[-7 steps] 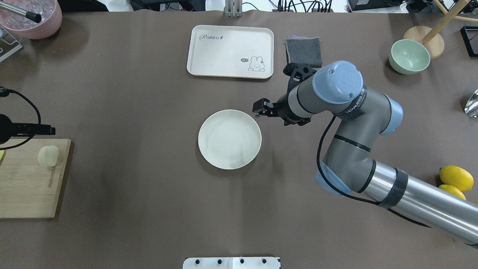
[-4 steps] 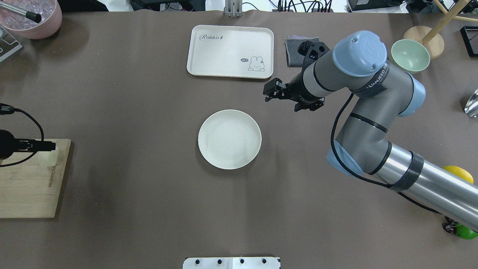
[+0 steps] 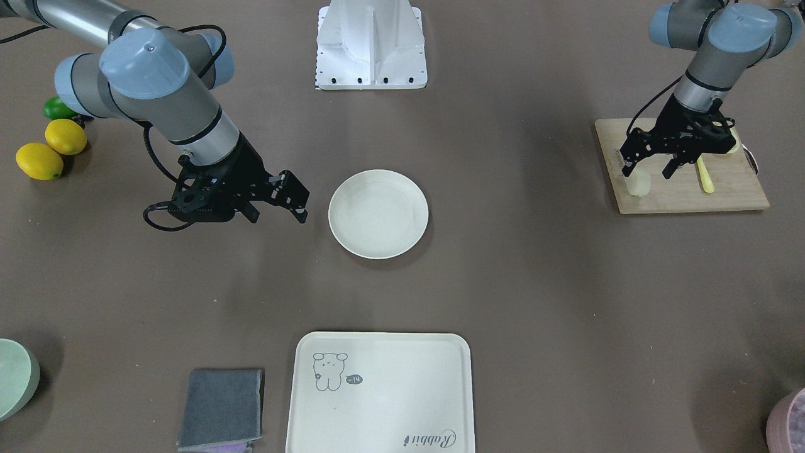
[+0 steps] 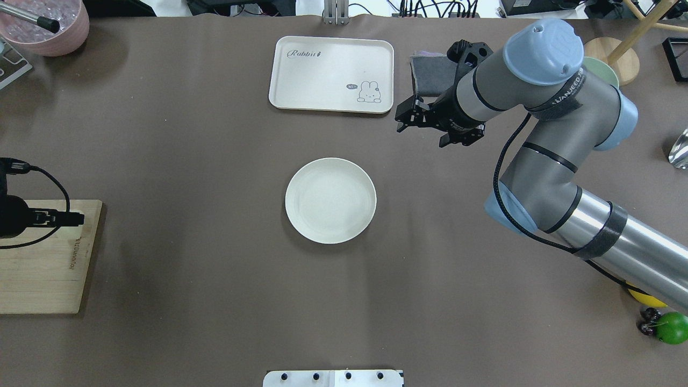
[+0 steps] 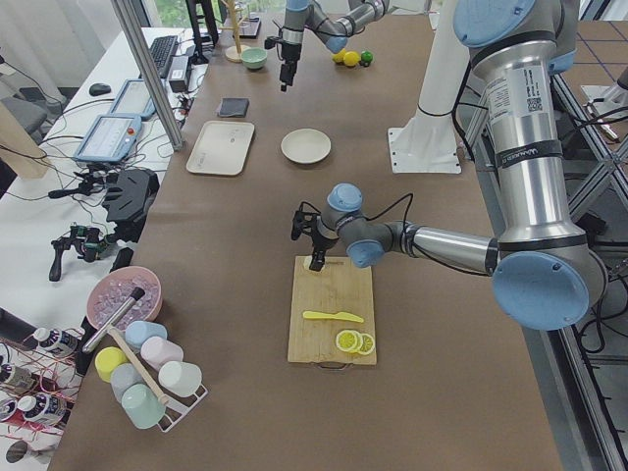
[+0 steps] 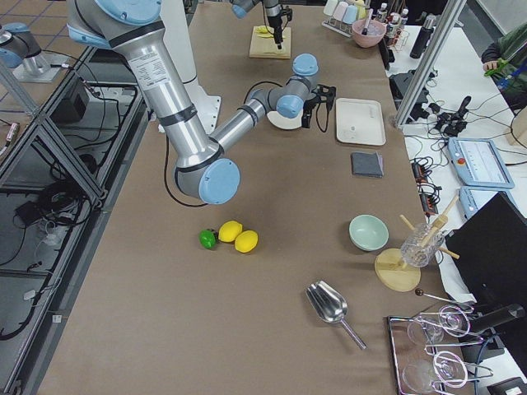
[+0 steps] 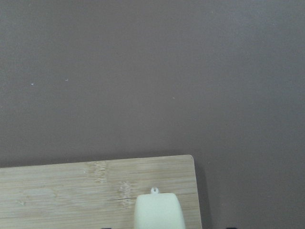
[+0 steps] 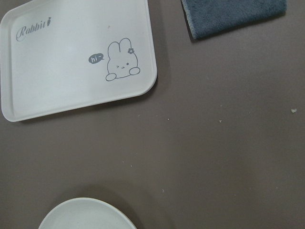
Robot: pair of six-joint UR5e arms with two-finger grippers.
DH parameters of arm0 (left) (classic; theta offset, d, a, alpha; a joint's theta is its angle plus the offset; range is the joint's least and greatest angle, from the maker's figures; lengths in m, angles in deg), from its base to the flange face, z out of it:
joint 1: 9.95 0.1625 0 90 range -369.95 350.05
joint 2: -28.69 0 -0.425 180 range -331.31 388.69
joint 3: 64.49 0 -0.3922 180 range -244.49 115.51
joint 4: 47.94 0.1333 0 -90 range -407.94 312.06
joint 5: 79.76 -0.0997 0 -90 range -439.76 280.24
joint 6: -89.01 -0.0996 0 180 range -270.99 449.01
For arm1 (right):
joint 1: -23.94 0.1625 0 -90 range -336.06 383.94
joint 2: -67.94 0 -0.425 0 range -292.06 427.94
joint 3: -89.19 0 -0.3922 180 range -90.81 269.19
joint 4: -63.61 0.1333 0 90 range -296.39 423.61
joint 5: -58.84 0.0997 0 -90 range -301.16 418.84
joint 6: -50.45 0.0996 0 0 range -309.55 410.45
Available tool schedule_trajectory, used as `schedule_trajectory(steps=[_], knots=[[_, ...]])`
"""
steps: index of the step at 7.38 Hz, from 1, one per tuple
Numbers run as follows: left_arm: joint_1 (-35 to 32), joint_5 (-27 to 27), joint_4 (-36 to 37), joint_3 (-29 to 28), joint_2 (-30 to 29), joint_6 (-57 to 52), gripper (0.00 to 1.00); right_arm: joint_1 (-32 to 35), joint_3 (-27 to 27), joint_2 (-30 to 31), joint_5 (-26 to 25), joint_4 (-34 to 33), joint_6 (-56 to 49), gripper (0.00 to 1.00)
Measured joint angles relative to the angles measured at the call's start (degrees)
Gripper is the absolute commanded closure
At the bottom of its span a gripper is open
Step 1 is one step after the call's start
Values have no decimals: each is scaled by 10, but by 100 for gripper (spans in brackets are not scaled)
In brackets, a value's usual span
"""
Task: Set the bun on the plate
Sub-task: 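Retract the right arm while the left gripper lifts the bun off the board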
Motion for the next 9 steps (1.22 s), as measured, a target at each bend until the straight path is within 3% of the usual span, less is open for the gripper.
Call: schedule_trajectory(steps=[2, 6, 9], knots=[[6, 0, 0, -4, 0, 0, 32, 2, 1, 2, -4, -2, -2, 0], [9, -1, 0, -12, -2, -2, 59, 2, 3, 3, -13, -2, -2, 0], [9, -7, -1, -11, -2, -2, 63, 4, 1, 3, -14, -2, -1, 0]])
